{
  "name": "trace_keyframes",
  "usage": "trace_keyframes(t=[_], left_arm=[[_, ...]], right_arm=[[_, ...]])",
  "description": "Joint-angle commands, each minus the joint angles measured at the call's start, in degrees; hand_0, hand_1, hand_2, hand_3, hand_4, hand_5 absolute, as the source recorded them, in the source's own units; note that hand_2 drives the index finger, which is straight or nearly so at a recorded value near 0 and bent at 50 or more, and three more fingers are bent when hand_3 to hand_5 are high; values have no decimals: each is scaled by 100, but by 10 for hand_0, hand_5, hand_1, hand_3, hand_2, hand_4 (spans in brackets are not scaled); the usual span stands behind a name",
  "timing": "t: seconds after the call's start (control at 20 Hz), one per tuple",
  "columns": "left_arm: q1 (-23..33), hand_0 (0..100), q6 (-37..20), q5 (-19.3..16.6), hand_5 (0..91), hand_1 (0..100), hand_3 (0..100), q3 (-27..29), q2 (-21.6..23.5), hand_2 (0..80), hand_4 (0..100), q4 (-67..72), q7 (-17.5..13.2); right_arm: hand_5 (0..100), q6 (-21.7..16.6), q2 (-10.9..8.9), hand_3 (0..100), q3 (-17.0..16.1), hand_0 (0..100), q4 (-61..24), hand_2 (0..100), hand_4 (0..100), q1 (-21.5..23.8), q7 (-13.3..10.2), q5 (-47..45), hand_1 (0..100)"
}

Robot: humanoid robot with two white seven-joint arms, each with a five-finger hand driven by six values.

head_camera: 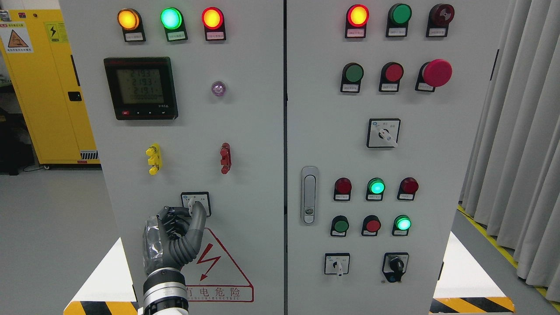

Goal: Turn on light switch 1

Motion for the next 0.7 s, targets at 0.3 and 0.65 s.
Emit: trace_keyframes(t=[0.3, 0.65], left_arm=[[-9, 606, 6, 9, 891, 562, 928, -43, -4, 599, 929, 11, 16], [-9, 639, 6, 9, 892, 532, 927, -43, -4, 602, 930, 11, 16]], right_arm=[[0, 5, 0, 0, 0, 0, 0, 40, 0, -1, 4, -167, 500], [0, 5, 0, 0, 0, 0, 0, 40, 0, -1, 4, -167, 500]])
